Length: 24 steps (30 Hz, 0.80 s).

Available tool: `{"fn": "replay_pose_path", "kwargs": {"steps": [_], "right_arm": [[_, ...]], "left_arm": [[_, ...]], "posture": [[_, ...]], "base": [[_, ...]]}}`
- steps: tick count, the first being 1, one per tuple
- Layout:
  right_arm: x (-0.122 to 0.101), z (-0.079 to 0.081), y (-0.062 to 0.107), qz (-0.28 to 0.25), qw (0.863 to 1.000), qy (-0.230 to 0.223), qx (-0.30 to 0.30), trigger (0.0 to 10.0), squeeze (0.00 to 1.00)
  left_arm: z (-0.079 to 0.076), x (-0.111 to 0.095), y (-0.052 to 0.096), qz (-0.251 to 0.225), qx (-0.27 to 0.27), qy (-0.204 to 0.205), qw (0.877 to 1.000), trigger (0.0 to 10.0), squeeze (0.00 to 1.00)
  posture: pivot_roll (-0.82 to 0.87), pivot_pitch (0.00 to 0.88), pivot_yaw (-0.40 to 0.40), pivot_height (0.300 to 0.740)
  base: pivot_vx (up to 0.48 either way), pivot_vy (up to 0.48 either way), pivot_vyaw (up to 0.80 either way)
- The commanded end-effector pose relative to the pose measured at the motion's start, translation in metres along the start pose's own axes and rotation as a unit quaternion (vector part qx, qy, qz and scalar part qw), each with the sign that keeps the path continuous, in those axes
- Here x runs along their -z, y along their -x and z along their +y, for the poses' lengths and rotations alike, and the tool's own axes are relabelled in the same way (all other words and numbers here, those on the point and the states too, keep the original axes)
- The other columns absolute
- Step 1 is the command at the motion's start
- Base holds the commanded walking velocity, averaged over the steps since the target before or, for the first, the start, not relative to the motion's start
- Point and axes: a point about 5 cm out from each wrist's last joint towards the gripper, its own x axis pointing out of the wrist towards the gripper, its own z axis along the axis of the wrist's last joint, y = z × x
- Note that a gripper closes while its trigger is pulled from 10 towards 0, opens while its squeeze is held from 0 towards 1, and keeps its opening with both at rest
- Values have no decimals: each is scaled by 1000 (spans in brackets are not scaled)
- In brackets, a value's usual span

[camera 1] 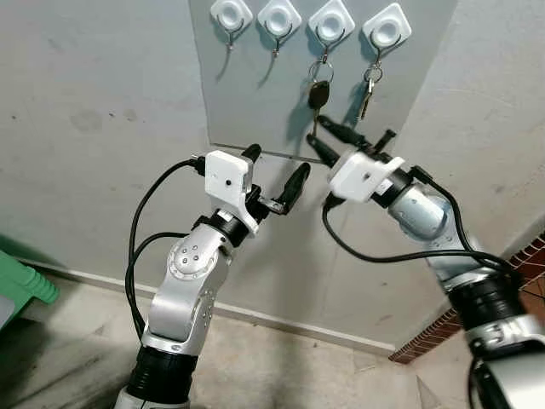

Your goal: Hang keys on a hook

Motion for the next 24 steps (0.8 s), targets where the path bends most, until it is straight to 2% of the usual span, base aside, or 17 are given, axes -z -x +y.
{"fn": "replay_pose_path", "kwargs": {"steps": [1,5,8,10,12,13,14,17,18,21,24], "right_arm": [[1,-7,5,5,996,-79,42,10000,0],[13,-4,19,29,976,-188,104,10000,0],[24,0,34,54,958,-238,149,10000,0],[25,1,37,58,955,-244,156,10000,0],[33,5,52,79,946,-256,183,10000,0],[33,5,52,79,946,-256,183,10000,0],[35,8,61,91,938,-270,197,10000,0],[39,13,77,111,933,-275,205,10000,0],[40,13,80,116,931,-277,206,10000,0],[53,22,107,159,923,-279,213,10000,0],[62,30,121,187,916,-285,213,10000,0]], "left_arm": [[3,0,3,-1,-15,3,1000,10000,0],[11,8,8,7,-47,21,999,10000,0],[19,19,13,21,-79,36,996,10000,0],[21,21,15,23,-85,40,995,10000,0],[32,33,25,37,-123,44,991,10000,0],[32,33,25,37,-123,44,991,10000,0],[36,36,30,40,-140,27,989,10000,0],[39,45,40,53,-163,62,983,10000,0],[40,46,41,54,-166,65,982,10000,0],[47,63,58,73,-199,68,975,10000,0],[52,74,68,85,-217,66,970,10000,0]], "posture": [[-41,96,-24,740],[-43,98,-19,740],[-46,96,-12,740],[-46,95,-11,740],[-49,91,-7,740],[-49,91,-7,740],[-48,89,-6,740],[-45,86,-4,740],[-45,86,-4,740],[-44,78,-1,740],[-48,70,3,740]], "base": [[0,0,0],[0,0,0],[0,0,0],[0,0,0],[0,0,0],[0,0,0],[0,0,0],[0,0,0],[0,0,0],[0,0,0],[0,0,0]]}}
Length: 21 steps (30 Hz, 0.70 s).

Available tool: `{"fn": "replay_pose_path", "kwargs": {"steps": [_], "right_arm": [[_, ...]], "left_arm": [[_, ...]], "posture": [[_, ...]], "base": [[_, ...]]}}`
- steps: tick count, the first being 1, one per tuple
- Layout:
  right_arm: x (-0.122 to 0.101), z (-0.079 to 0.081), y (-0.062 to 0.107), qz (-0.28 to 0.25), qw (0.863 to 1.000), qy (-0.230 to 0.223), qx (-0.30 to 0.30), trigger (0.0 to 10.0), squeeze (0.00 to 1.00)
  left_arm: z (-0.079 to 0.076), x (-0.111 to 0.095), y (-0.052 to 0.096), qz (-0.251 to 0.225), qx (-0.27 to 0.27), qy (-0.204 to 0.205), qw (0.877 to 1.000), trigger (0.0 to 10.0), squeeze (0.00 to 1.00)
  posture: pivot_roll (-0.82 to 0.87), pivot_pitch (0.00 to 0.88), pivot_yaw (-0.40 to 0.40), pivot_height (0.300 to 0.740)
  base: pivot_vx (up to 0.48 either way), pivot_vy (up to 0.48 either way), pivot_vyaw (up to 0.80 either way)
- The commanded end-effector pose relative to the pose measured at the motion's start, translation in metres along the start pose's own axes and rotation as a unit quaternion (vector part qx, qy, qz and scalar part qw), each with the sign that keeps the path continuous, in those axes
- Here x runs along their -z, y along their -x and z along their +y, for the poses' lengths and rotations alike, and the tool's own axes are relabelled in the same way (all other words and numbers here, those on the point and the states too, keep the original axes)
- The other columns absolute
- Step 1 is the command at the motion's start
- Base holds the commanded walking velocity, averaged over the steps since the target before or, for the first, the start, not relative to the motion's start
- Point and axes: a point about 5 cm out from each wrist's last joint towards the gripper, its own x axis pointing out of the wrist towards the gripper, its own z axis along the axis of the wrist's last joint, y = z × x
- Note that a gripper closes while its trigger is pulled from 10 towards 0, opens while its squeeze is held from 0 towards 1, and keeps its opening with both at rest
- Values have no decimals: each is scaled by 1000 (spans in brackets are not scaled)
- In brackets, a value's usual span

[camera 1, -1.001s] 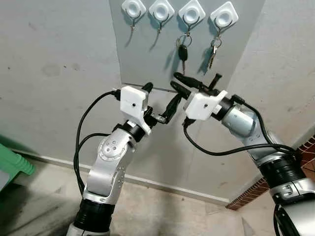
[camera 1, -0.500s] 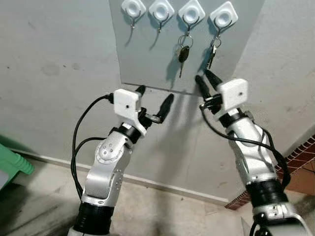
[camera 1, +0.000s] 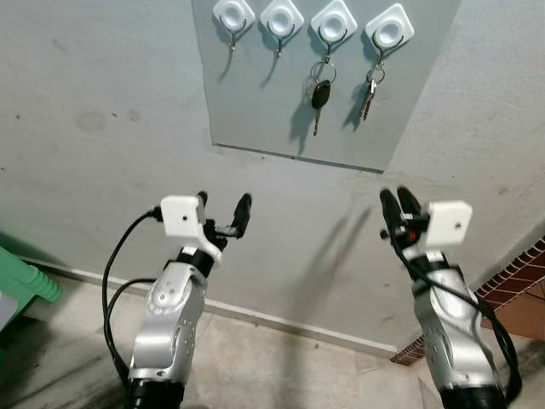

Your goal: Hang keys on a hook

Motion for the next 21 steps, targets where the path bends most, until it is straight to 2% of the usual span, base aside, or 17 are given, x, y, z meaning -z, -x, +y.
{"fn": "replay_pose_path", "kwargs": {"steps": [1,2,8,9,13,21], "right_arm": [[4,-4,3,7,1000,-2,4,10000,0],[16,-8,11,30,1000,2,10,10000,0],[31,-12,21,59,998,-2,24,10000,0],[31,-12,22,61,998,-4,27,10000,0],[29,-12,24,57,998,-12,32,10000,0],[26,-11,24,45,999,1,30,10000,0]], "left_arm": [[5,4,3,-2,-10,-2,1000,10000,0],[13,15,7,8,-27,-5,1000,10000,0],[27,27,13,22,-53,1,998,10000,0],[30,27,13,22,-58,9,998,10000,0],[32,26,12,16,-55,2,998,10000,0],[35,15,7,-11,-49,-5,999,10000,0]], "posture": [[-48,70,3,740],[-48,60,5,740],[-52,39,12,740],[-52,37,13,740],[-53,28,14,740],[-54,24,19,740]], "base": [[0,0,0],[0,0,0],[0,0,0],[0,0,0],[0,0,0],[0,0,0]]}}
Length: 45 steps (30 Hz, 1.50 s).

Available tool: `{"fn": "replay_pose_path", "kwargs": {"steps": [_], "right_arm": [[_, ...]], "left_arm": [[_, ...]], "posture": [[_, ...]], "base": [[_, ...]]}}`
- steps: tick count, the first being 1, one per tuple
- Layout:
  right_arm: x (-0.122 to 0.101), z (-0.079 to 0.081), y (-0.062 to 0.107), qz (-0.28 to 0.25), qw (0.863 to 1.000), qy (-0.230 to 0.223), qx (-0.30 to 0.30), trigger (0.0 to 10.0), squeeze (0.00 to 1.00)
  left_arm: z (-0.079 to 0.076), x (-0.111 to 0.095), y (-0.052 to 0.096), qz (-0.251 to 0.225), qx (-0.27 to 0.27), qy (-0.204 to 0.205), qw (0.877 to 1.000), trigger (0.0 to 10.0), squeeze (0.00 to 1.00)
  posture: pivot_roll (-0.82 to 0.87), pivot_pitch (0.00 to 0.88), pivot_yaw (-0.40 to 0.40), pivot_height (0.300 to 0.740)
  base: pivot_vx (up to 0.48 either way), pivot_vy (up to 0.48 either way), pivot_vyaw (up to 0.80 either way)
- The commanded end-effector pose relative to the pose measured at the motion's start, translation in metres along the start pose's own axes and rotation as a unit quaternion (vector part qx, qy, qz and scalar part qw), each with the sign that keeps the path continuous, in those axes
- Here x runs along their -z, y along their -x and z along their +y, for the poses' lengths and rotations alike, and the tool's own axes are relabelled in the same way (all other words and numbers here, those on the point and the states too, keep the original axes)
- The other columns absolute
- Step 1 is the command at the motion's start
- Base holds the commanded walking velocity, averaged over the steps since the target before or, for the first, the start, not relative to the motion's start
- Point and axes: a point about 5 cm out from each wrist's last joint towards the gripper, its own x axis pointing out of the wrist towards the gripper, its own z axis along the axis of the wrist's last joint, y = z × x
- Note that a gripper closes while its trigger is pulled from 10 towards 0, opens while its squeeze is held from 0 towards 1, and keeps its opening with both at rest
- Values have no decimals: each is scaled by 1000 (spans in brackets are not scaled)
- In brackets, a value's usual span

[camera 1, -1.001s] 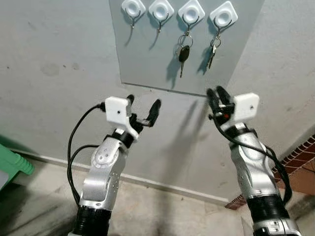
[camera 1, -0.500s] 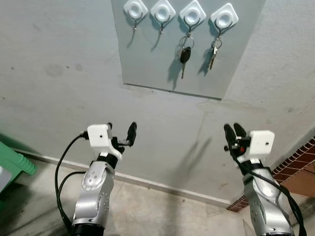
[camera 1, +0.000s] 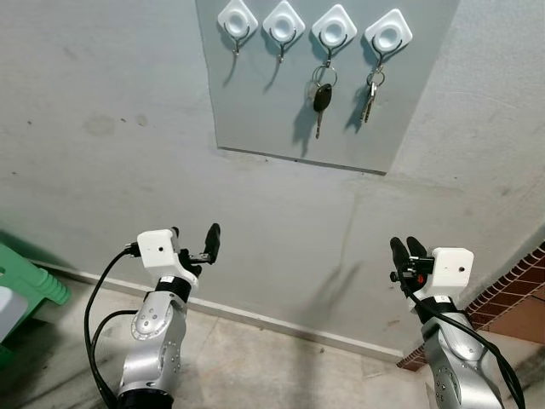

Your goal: Hang keys on a hook

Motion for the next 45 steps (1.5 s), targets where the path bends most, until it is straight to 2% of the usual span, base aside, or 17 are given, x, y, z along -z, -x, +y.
{"fn": "replay_pose_path", "kwargs": {"steps": [1,17,45], "right_arm": [[-6,1,1,-14,1000,4,-1,10000,0],[-15,6,0,-26,999,16,-16,10000,0],[-27,7,-5,-34,998,29,-40,10000,0]], "left_arm": [[2,-8,-2,-16,3,-8,1000,10000,0],[-1,-11,-6,-23,19,-21,999,10000,0],[-9,-13,-1,-31,32,-31,998,10000,0]], "posture": [[-53,26,19,740],[-54,42,6,740],[-48,50,-18,740]], "base": [[0,0,444],[0,0,730],[0,0,800]]}}
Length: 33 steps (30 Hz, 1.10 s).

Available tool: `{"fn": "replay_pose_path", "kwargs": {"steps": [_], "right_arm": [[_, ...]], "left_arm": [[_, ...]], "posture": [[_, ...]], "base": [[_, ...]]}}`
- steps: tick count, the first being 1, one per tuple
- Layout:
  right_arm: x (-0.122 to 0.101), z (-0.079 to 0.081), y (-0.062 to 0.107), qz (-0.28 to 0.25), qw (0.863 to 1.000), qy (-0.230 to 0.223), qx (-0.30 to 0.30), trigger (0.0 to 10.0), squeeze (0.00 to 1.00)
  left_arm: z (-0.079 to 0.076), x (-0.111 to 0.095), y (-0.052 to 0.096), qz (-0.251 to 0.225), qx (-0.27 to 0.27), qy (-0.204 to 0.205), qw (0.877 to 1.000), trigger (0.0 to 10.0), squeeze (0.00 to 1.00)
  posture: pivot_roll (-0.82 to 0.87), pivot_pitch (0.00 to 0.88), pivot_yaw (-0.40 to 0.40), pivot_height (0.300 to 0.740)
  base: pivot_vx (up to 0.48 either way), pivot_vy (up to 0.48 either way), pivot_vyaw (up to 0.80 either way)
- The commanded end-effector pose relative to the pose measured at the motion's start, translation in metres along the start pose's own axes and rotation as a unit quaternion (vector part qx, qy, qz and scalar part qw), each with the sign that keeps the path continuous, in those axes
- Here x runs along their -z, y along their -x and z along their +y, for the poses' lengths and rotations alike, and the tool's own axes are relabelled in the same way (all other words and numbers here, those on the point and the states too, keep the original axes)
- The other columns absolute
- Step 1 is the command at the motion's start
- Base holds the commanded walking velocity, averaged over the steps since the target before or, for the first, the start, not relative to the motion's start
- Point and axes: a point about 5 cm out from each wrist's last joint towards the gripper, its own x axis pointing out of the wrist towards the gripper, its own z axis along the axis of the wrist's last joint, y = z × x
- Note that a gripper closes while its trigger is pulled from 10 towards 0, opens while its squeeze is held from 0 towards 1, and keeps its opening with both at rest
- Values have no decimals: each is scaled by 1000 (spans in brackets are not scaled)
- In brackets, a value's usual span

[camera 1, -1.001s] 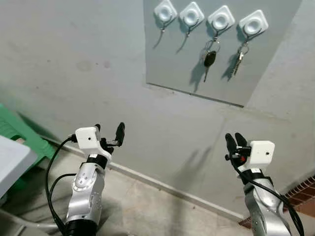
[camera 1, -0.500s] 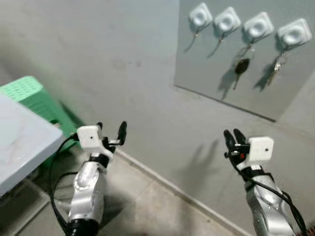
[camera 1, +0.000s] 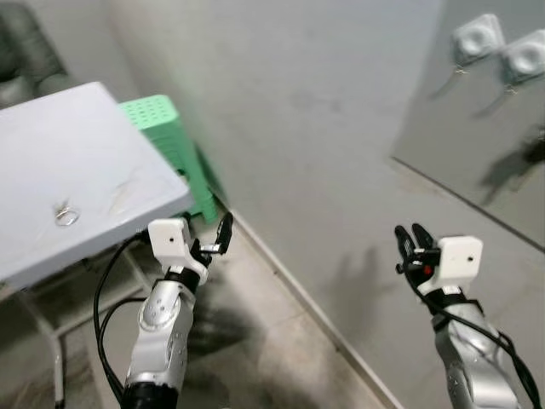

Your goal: Hang keys on a hook

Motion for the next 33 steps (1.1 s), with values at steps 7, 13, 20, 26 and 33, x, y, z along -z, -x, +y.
{"fn": "replay_pose_path", "kwargs": {"steps": [7,13,20,26,33], "right_arm": [[-6,-3,2,-5,1000,6,-4,10000,0],[-6,-2,0,-5,1000,5,-8,10000,0],[-6,-2,1,-4,1000,6,-10,10000,0],[-8,-1,1,-8,1000,8,-16,10000,0],[-12,-1,2,-22,999,-6,-29,10000,1000]], "left_arm": [[-9,-6,0,-12,13,-5,1000,10000,0],[-9,-6,1,-11,12,-4,1000,10000,0],[-10,-5,2,-8,12,-7,1000,10000,0],[-11,-5,2,-7,15,-4,1000,10000,0],[-11,-6,2,-9,12,-2,1000,10000,0]], "posture": [[-44,47,-22,740],[-42,40,-22,740],[-45,37,-22,740],[-46,41,-25,740],[-43,46,-28,740]], "base": [[0,0,800],[0,0,800],[0,0,800],[0,0,609],[0,0,0]]}}
